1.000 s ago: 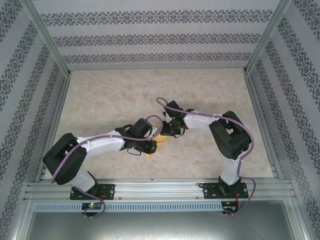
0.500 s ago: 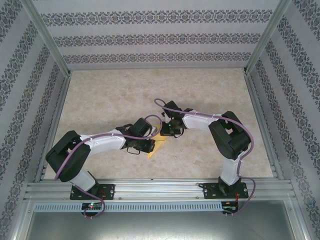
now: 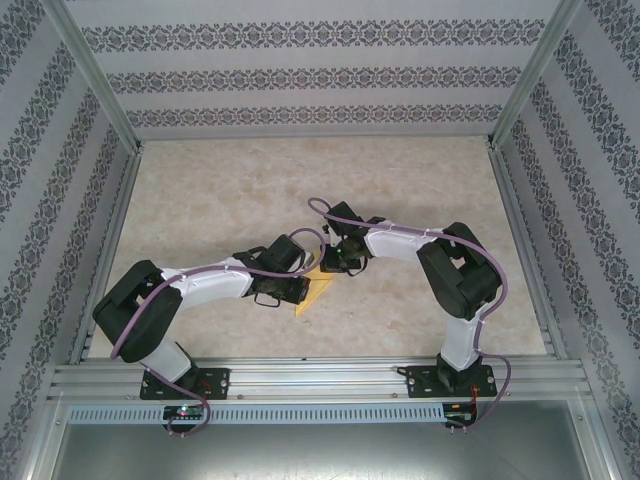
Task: Fold a paper plane with a square sheet of paper (pick it up from the middle)
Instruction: Third fold the triangle at the center of the table.
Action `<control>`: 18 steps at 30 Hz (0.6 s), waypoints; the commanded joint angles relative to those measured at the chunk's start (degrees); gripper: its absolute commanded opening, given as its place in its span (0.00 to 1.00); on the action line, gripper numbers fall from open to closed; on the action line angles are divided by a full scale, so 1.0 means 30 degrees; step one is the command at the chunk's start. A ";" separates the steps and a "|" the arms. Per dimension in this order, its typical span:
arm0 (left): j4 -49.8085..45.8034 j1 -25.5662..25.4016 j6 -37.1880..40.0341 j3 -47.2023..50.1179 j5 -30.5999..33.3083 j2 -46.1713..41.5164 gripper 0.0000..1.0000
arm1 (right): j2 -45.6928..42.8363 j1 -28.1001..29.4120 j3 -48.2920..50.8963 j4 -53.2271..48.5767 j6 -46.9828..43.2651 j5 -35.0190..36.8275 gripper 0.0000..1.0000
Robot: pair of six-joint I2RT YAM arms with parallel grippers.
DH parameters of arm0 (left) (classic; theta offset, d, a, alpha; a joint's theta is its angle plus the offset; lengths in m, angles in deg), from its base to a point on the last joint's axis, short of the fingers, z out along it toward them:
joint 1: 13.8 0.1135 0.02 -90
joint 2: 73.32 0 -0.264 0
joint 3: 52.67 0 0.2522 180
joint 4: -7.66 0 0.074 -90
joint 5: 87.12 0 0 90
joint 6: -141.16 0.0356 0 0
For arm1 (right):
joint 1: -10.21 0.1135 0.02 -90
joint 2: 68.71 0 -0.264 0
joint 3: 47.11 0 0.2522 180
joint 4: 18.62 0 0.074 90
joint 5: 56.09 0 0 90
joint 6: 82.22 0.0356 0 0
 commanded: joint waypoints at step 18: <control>-0.0965 0.0223 -0.0521 -0.0395 0.0749 0.1036 0.03 | 0.0291 0.0360 -0.0189 -0.1357 -0.0028 0.0900 0.11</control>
